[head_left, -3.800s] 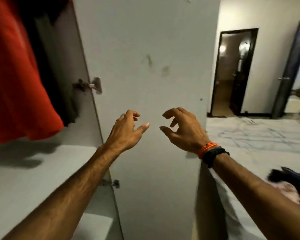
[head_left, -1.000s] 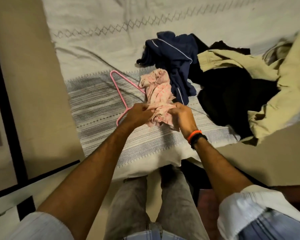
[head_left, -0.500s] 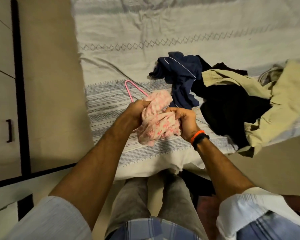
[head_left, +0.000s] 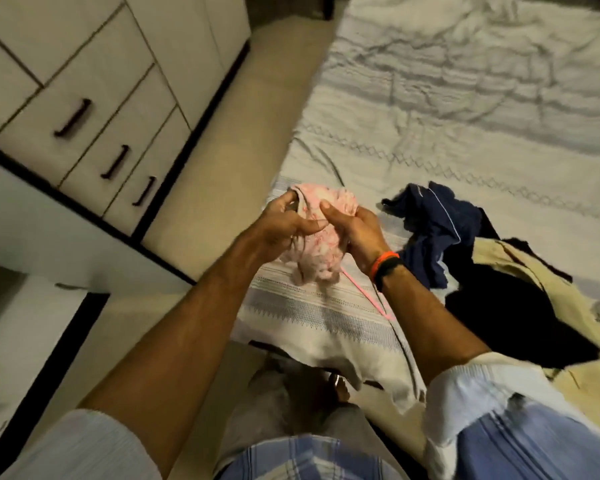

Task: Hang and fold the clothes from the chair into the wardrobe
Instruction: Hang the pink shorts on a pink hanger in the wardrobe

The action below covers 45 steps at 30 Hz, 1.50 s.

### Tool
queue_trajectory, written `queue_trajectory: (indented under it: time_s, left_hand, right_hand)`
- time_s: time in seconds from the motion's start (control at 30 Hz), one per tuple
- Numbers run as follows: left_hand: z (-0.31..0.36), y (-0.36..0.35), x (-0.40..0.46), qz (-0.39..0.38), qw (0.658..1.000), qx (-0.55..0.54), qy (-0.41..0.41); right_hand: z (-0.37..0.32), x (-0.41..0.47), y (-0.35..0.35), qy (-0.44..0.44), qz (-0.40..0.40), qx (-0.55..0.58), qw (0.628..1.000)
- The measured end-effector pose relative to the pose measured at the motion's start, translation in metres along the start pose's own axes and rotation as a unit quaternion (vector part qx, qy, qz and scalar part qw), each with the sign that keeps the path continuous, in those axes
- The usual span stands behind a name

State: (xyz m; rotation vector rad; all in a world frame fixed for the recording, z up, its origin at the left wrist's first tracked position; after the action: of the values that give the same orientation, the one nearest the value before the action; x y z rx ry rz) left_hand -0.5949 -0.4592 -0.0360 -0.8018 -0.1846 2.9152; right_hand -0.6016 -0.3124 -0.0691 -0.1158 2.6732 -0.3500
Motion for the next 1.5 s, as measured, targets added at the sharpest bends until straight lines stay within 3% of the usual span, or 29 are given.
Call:
queue_trajectory:
  time_s: [0.27, 0.47, 0.67, 0.8, 0.93, 1.07, 1.17, 1.27, 1.4, 1.5]
  left_hand:
    - [0.009, 0.078, -0.106, 0.175, 0.983, -0.053, -0.003]
    - [0.01, 0.144, -0.191, 0.269, 0.963, -0.031, -0.001]
    - [0.008, 0.214, -0.273, 0.4, 0.912, -0.077, -0.053]
    - [0.007, 0.257, -0.309, 0.42, 0.896, -0.122, -0.073]
    - [0.007, 0.292, -0.342, 0.462, 0.871, -0.141, -0.092]
    - [-0.01, 0.306, -0.36, 0.437, 0.898, -0.039, -0.034]
    - [-0.017, 0.313, -0.366, 0.433, 0.9, -0.043, -0.042]
    - [-0.008, 0.319, -0.369, 0.448, 0.892, -0.034, -0.057]
    - [0.006, 0.32, -0.369, 0.541, 0.84, -0.053, -0.01]
    - [0.009, 0.312, -0.37, 0.577, 0.811, -0.074, 0.065]
  right_hand:
    - [-0.026, -0.034, -0.112, 0.016, -0.125, -0.034, 0.991]
    - [-0.015, -0.074, -0.205, 0.004, -0.206, -0.065, 0.976]
    - [-0.002, -0.117, -0.306, 0.031, -0.329, -0.142, 0.933]
    - [0.004, -0.127, -0.361, 0.033, -0.343, -0.175, 0.922]
    - [0.012, -0.139, -0.41, -0.053, -0.373, -0.049, 0.925]
    - [0.027, -0.148, -0.437, -0.14, -0.396, 0.02, 0.907]
    - [0.034, -0.15, -0.444, -0.157, -0.432, 0.012, 0.888]
    - [0.023, -0.15, -0.454, -0.094, -0.471, -0.038, 0.876]
    - [0.014, -0.142, -0.461, 0.054, -0.445, -0.208, 0.869]
    - [0.011, -0.144, -0.467, 0.253, -0.419, -0.371, 0.789]
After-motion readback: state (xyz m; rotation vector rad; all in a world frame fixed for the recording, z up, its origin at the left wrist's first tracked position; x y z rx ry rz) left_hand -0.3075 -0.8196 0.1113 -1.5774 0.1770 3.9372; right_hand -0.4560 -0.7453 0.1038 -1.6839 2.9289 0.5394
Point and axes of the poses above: each hand's wrist, its own x-axis towards the middle knuckle, its own y-axis out of the back of the hand, z = x × y, the point moved 2 cm from there along x, towards the middle knuckle, and after that the axes turned 6 degrees about x, right-handed, at the moved point
